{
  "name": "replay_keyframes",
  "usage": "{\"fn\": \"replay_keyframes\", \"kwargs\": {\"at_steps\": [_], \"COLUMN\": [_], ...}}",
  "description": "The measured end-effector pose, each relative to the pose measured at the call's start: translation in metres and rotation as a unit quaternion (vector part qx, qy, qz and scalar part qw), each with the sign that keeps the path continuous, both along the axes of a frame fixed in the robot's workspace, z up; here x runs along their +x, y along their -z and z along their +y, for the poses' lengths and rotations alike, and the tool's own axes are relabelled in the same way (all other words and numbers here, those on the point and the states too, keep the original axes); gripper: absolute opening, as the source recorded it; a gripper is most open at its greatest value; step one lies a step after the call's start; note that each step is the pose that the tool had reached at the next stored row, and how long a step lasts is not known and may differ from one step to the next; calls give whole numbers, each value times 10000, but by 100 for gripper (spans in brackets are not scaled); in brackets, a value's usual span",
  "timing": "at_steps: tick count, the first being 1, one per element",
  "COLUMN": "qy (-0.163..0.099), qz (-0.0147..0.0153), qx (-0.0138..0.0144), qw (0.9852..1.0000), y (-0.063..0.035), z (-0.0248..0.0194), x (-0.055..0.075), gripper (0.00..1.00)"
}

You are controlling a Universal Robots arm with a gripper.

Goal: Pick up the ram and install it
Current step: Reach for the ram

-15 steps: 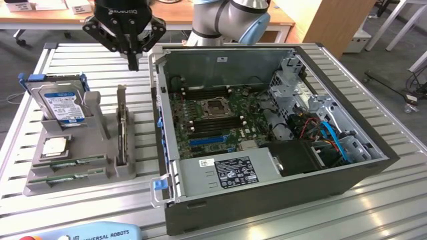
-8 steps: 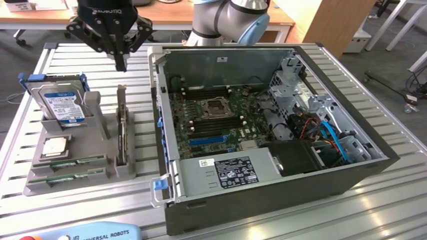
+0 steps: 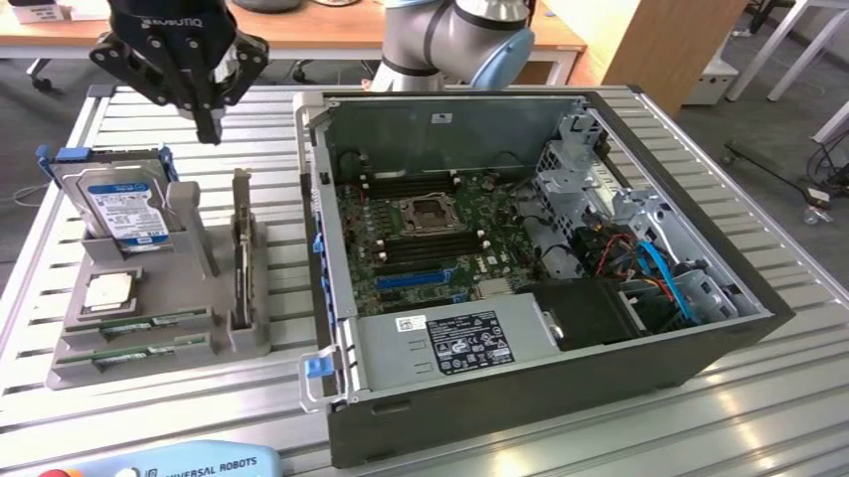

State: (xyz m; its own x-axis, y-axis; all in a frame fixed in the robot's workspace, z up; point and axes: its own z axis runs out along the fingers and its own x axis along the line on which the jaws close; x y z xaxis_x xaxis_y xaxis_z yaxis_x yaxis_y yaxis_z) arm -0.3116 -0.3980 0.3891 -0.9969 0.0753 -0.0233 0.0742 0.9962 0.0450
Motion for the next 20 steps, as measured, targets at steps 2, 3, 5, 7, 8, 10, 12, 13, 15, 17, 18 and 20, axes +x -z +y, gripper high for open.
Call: {"fn": "replay_keyframes", "kwargs": {"at_steps": [2,3,5,7,8,10,12,13,15,17,18,20], "qy": [-1,0,0,0,0,0,0,0,0,-1,-1,0], "qz": [0,0,0,0,0,0,0,0,0,0,0,0], "qx": [0,0,0,0,0,0,0,0,0,0,0,0], "qw": [10000,10000,10000,10000,10000,10000,10000,10000,10000,10000,10000,10000], "y": [2,3,4,5,6,7,8,9,9,10,10,9], "z": [0,0,0,0,0,0,0,0,0,0,0,0], "x": [-67,-102,-170,-241,-273,-334,-389,-416,-449,-457,-457,-458], "gripper": [10,10,10,10,10,10,10,10,10,10,10,10]}}
